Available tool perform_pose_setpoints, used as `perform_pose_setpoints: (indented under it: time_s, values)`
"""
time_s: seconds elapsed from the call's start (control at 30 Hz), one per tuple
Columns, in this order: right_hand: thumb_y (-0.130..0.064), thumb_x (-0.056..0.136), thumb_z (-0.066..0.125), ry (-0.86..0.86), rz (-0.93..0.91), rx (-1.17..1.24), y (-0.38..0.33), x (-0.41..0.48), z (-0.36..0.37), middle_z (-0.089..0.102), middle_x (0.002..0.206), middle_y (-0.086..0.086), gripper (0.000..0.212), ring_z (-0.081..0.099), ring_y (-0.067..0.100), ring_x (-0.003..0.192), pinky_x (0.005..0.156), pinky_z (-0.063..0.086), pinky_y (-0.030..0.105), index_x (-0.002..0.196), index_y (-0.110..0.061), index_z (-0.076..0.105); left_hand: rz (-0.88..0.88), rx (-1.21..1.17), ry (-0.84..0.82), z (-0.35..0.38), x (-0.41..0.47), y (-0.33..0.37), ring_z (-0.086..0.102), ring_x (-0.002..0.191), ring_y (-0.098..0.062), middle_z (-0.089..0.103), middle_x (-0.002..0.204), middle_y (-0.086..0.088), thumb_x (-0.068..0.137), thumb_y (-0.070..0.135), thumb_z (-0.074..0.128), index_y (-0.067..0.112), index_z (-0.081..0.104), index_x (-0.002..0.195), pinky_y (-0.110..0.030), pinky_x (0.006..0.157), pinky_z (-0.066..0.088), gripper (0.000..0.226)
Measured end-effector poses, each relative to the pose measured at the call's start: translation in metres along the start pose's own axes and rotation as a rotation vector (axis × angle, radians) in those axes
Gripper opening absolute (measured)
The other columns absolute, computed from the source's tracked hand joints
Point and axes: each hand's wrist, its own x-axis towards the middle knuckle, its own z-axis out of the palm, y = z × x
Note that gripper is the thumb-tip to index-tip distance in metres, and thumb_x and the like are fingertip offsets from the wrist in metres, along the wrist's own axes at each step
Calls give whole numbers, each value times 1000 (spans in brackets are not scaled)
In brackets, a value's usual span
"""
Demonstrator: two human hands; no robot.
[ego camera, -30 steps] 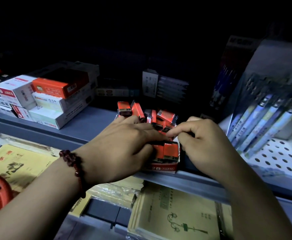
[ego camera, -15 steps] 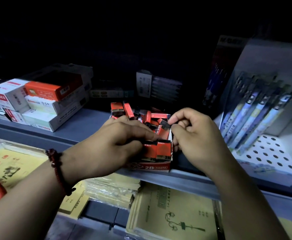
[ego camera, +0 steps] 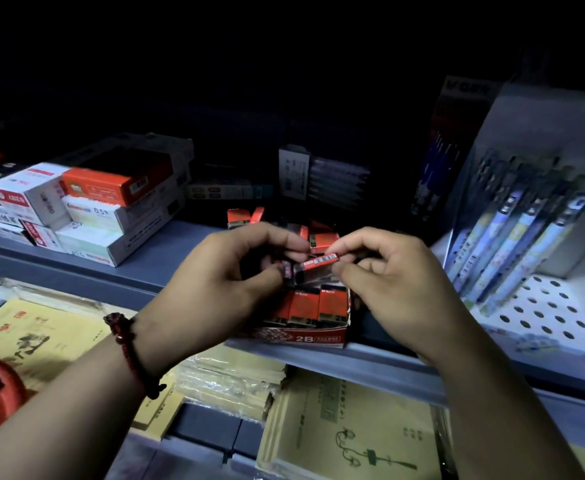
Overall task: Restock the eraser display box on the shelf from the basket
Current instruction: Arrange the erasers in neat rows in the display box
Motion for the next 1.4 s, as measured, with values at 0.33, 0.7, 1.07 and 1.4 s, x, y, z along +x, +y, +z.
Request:
perform_pose_setpoints:
  time_s: [0.33, 0.7, 1.07, 1.4]
  values:
    - [-5, 96, 65, -11, 124, 295, -6, 0, -4, 70, 71, 6, 11, 55, 15, 57, 53, 47, 32, 88, -10, 72, 47, 26, 67, 0, 1, 4, 57, 68, -3, 73, 96, 6, 86, 9, 76, 25, 68, 114, -17, 71, 51, 33]
    - [-22, 91, 73, -143, 71, 157, -14, -3, 0, 71, 67, -5, 14, 58, -1, 53, 54, 42, 13, 79, -16, 74, 61, 4, 158, 5, 0, 0, 73, 89, -23, 77, 94, 5, 94, 14, 69, 29, 73, 112, -48, 86, 57, 23]
    - [-32, 94, 71, -133, 60, 68, -9, -2, 7, 71, 79, 13, 21, 64, 26, 67, 67, 50, 43, 80, -16, 75, 69, -54, 23, 5, -2, -4, 71, 98, -29, 75, 106, 2, 95, 21, 70, 27, 69, 124, -50, 93, 57, 30]
    - [-9, 86, 72, 159, 48, -210, -3, 1, 8, 52, 47, -12, 18, 45, 4, 41, 45, 37, 20, 72, -20, 72, 130, 181, 138, 4, -2, -4, 59, 67, -12, 69, 91, 8, 90, 16, 75, 44, 69, 122, -20, 64, 47, 43]
